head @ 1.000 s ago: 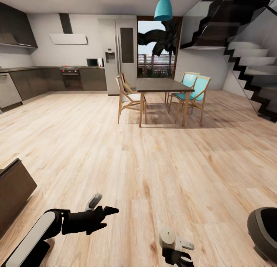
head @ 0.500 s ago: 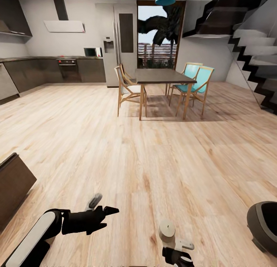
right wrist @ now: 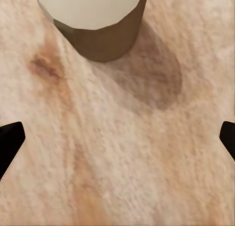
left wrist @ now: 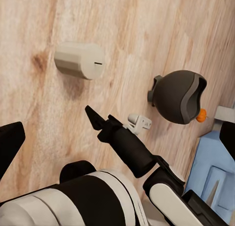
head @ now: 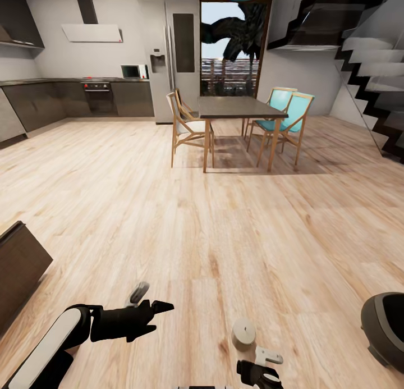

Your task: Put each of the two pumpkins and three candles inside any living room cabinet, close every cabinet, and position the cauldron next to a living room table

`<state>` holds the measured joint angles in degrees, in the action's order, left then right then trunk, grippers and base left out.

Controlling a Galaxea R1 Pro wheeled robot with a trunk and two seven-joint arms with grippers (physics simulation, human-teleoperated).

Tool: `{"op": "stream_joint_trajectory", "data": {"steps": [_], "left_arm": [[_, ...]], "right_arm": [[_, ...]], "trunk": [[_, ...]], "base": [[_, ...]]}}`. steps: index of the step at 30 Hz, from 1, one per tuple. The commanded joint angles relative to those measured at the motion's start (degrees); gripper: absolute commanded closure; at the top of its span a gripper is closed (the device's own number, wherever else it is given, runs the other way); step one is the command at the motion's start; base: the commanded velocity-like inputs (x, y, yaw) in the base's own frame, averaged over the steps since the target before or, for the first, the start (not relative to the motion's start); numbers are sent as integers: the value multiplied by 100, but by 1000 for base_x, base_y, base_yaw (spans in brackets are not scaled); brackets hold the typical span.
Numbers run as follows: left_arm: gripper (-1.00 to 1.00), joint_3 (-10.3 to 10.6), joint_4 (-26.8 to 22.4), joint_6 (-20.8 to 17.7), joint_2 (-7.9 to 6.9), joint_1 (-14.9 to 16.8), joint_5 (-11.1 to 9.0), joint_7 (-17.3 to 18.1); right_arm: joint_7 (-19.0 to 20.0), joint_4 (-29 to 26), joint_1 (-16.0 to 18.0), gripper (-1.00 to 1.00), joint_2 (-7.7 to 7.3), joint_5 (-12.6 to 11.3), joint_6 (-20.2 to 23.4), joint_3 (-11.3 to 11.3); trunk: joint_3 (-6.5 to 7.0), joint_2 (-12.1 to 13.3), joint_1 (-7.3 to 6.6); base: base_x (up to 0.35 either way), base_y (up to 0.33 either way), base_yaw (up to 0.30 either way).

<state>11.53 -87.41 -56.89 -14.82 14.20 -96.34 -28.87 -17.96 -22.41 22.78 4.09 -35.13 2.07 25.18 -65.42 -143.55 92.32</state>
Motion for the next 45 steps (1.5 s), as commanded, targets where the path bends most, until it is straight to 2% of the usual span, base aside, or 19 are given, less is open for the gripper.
{"op": "stream_joint_trajectory", "data": {"steps": [1, 45], "left_arm": [[-100, 6, -4, 3, -4, 4, -60, -58], [-100, 50, -13, 3, -3, 4, -60, -58]], "right_arm": [[-49, -10, 2, -100, -5, -30, 22, 48], [-49, -15, 3, -100, -5, -29, 29, 48]], "trunk": [[-5, -2, 0], [-5, -2, 0]], "base": [[119, 17, 0], [141, 8, 0]]}}
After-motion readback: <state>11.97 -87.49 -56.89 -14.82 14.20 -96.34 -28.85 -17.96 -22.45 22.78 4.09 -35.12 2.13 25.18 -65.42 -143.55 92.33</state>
